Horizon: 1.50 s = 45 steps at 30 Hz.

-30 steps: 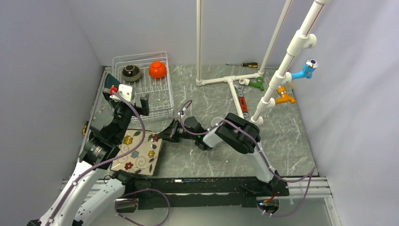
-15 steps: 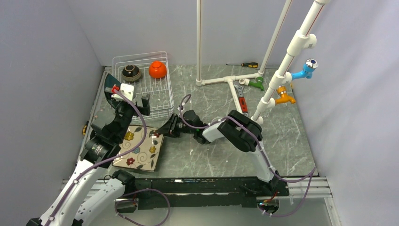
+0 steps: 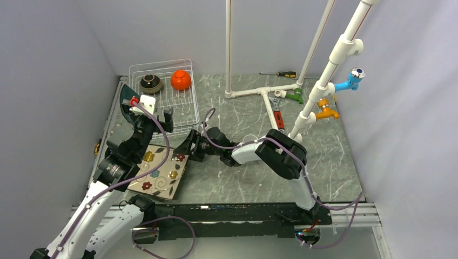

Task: Load the mixed dishes into the dish rack

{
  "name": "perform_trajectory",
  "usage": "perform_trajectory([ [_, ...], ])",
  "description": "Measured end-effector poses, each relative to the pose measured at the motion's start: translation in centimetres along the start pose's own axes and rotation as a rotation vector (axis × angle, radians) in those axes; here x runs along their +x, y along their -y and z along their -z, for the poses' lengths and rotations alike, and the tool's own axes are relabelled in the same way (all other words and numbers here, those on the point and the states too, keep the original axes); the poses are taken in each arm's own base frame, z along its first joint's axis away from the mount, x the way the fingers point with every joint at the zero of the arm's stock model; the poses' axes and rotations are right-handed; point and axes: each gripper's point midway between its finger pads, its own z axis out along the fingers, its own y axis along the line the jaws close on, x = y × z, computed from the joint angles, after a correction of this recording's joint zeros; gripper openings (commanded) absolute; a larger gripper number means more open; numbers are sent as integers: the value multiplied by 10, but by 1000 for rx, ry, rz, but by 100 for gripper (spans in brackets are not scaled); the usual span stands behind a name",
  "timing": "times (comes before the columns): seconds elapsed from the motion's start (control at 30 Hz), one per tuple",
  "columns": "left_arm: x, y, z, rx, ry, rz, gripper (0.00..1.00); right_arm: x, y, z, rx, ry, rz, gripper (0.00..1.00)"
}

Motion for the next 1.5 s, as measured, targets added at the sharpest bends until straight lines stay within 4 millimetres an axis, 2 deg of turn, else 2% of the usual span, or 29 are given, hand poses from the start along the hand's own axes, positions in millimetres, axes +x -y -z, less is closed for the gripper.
perform_trajectory([
  [0.37, 0, 1, 0, 7, 1, 0, 97, 31, 5, -7, 61, -33, -20, 76],
  [0.53, 0, 2, 0, 14, 2, 2, 97, 31, 14, -7, 107, -19, -49, 76],
  [0.67, 0, 3, 0, 14, 2, 3, 97, 33, 13, -7, 106, -21, -76, 75],
  [0.87, 0, 3, 0, 15, 2, 3, 97, 53, 18, -17, 105, -59, -111, 66],
  [1.03, 0, 3, 0, 15, 2, 3, 97, 66, 24, -25, 103, -80, -146, 55],
  [1.13, 0, 3, 0, 15, 2, 3, 97, 67, 26, -25, 105, -84, -161, 49],
  [1.2, 0, 3, 0, 15, 2, 3, 97, 67, 25, -25, 104, -83, -168, 41],
  [1.33, 0, 3, 0, 16, 2, 3, 97, 66, 23, -26, 95, -82, -177, 36],
  [1.5, 0, 3, 0, 17, 2, 3, 97, 67, 20, -26, 83, -89, -179, 23],
])
